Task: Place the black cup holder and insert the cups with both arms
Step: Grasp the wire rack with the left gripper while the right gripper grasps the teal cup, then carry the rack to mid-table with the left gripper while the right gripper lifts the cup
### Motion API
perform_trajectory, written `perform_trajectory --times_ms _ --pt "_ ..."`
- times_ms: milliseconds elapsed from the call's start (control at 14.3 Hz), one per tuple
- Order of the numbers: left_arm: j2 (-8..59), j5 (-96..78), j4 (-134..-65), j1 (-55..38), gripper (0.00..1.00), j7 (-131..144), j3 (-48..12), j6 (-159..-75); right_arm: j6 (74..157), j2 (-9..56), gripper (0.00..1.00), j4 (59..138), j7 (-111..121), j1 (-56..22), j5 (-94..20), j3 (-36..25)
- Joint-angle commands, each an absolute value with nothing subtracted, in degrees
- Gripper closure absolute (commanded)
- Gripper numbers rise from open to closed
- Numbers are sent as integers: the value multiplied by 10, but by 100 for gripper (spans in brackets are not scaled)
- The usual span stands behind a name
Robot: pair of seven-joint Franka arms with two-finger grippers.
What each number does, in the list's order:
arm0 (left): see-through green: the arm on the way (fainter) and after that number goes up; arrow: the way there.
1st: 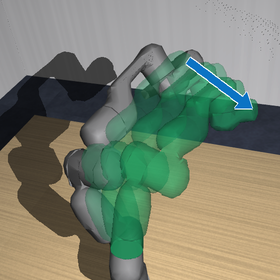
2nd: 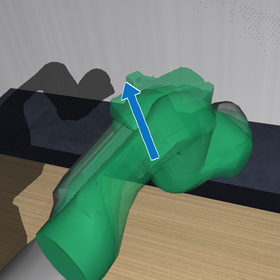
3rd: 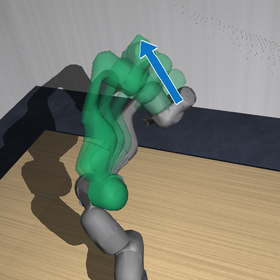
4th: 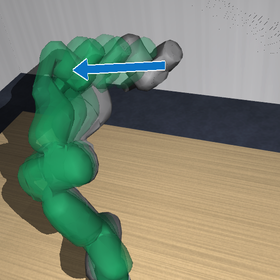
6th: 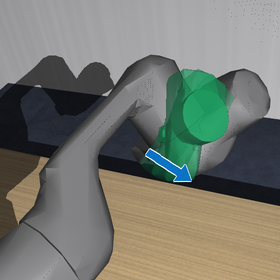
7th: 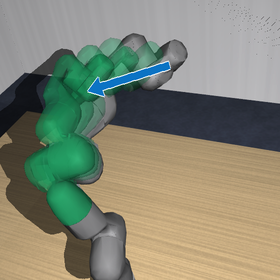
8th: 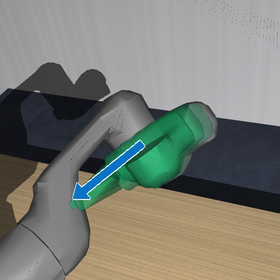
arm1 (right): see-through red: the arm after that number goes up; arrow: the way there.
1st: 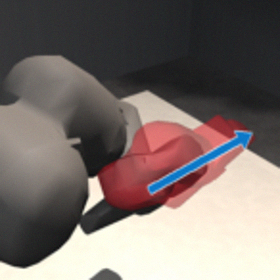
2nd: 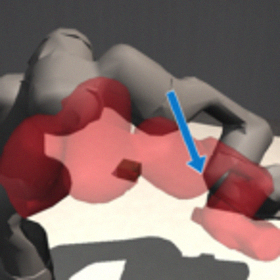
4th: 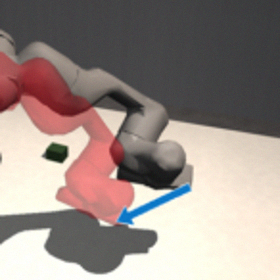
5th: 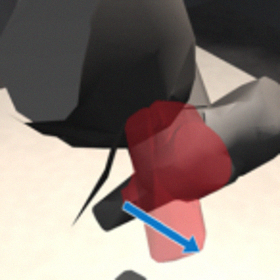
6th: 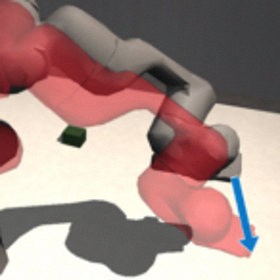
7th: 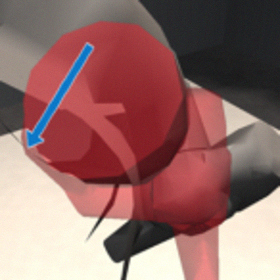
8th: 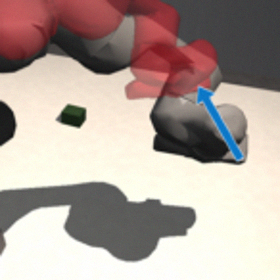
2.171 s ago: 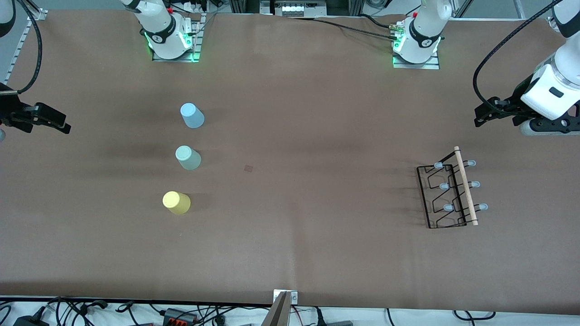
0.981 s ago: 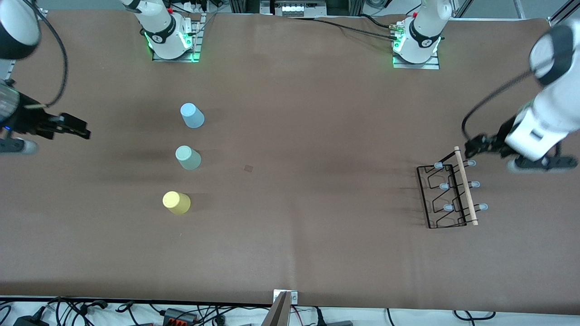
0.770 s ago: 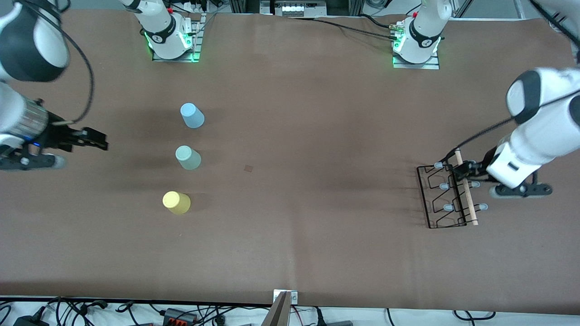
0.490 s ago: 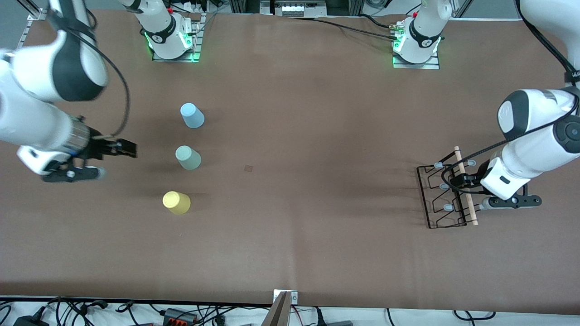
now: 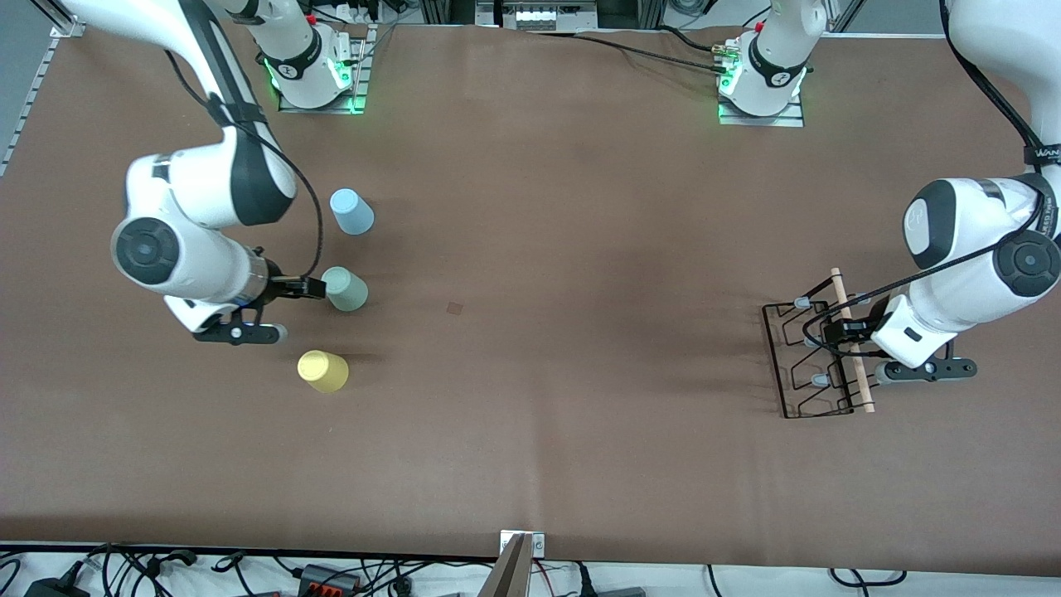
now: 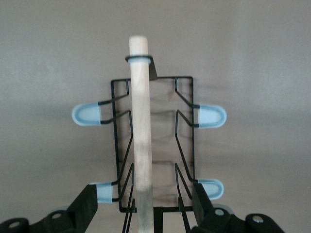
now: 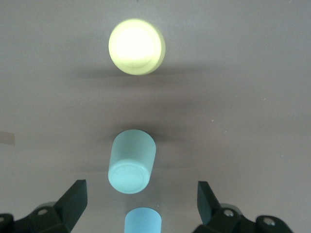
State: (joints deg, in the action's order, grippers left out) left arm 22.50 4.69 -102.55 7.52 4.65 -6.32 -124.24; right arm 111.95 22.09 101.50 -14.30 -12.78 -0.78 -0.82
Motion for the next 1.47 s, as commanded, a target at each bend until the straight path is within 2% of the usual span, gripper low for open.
perform_trajectory --times_ms 0,70,140,210,350,420,630,911,1121,1191,1331,1401 --pt "218 58 -1038 84 35 40 -66 -1249 1156 231 0 1046 -177 -139 -7 -9" --pt "219 58 -1038 84 38 40 -66 -1250 1169 236 0 1055 -187 -145 -14 -9" --pt "219 58 -1038 83 51 37 -65 -1250 1183 240 0 1063 -195 -145 -25 -9" --pt "219 58 -1037 83 72 38 -65 -1250 1191 244 0 1072 -197 -146 -44 -9" --pt "220 58 -1035 83 92 39 -66 -1250 1199 247 0 1088 -197 -147 -60 -9" --pt "220 58 -1034 83 98 40 -66 -1249 1204 247 0 1098 -197 -151 -60 -9" --pt "213 58 -1018 74 99 53 -75 -1236 1218 248 0 1119 -197 -151 -61 -9" --pt "214 48 -906 14 99 85 -78 -1117 1218 259 0 1119 -197 -152 -61 -9" --pt "214 46 -870 -67 99 132 -79 -1103 1218 261 0 1118 -197 -153 -61 -9" --pt "215 28 -866 -92 99 152 -80 -1103 1218 263 9 1117 -197 -152 -61 -9" --pt "231 -29 -855 -150 99 209 -78 -1104 1216 264 40 1114 -197 -152 -61 -9" --pt "242 -32 -845 -170 99 238 -78 -1105 1215 264 52 1113 -197 -152 -61 -9"
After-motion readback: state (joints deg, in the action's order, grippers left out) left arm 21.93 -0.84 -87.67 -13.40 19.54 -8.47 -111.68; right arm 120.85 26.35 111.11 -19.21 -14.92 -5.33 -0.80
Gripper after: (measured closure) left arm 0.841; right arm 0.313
